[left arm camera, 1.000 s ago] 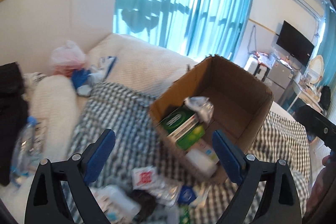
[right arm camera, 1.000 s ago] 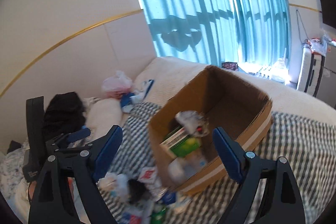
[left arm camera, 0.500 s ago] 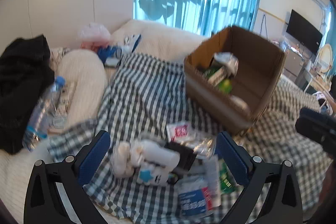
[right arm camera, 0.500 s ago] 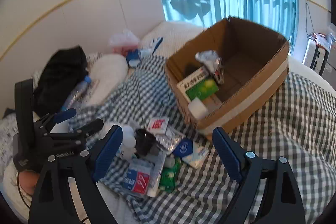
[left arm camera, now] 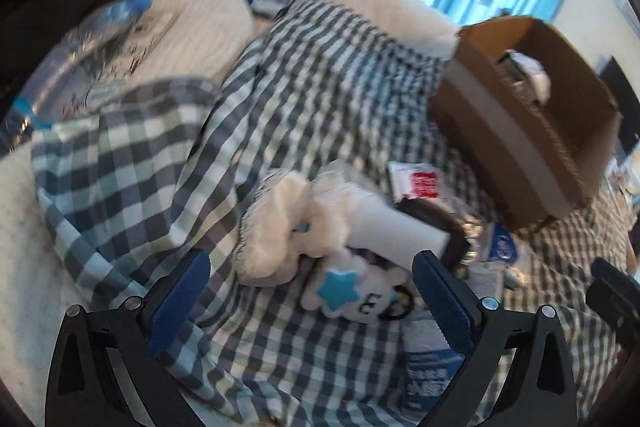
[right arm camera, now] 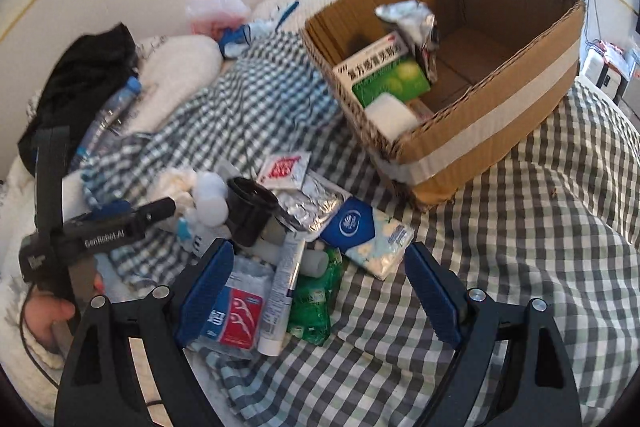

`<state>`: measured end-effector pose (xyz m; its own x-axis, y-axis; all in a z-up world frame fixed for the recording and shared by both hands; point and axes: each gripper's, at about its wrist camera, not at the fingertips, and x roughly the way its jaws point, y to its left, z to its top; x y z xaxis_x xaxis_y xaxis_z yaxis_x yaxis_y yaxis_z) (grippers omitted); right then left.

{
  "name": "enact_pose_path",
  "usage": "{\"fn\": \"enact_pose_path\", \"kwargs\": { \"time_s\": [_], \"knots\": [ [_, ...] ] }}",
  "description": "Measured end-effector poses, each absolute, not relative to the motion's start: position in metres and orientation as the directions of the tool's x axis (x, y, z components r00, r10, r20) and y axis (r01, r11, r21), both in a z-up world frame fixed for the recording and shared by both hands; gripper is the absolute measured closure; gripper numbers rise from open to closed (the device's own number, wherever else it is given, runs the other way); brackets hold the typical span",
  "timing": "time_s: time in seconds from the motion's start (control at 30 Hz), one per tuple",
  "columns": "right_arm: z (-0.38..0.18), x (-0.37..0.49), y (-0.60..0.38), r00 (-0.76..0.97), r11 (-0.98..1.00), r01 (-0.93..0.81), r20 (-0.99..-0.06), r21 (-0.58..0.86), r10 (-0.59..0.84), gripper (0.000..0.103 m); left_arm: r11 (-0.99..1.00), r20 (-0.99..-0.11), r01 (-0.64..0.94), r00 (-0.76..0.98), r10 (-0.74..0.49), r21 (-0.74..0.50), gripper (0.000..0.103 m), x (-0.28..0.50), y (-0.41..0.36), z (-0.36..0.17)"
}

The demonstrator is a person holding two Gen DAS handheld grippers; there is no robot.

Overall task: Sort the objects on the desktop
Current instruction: 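Move both tools back over the remaining items on the bed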

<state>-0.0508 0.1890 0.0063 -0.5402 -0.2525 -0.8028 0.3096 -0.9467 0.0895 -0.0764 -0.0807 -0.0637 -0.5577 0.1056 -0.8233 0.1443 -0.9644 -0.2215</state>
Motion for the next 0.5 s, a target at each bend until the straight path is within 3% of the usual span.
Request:
{"fn": "enact_pose_path", "kwargs": {
  "time_s": [0.2,0.4,0.47,0.5],
  "knots": [
    [-0.014,-0.062,0.189,-0.495,-0.951,0.291,-0.835,0.103,-0.242,0.015,-0.976,-0.862,0.155,-0.504,0.054,-0.152,0.0,-0.09,-0.077,-0.082],
    [-0.026,-0.07,0.189,-0.467,-0.957,0.269,-0.854,0.112,-0.231,0.015,-0.974,-0.856,0.154,-0.512,0.065,-0.166,0.0,-0.095,-0.077,-0.085],
    [-0.031,-0.072,0.19,-0.466,-0.96,0.26,-0.857,0.107,-0.222,0.015,-0.969,-0.846,0.157,-0.526,0.083,-0.192,0.003,-0.095,-0.079,-0.084],
    [-0.032,-0.072,0.191,-0.468,-0.962,0.254,-0.857,0.102,-0.215,0.015,-0.967,-0.844,0.158,-0.529,0.087,-0.199,0.014,-0.094,-0.08,-0.083]
  ]
}}
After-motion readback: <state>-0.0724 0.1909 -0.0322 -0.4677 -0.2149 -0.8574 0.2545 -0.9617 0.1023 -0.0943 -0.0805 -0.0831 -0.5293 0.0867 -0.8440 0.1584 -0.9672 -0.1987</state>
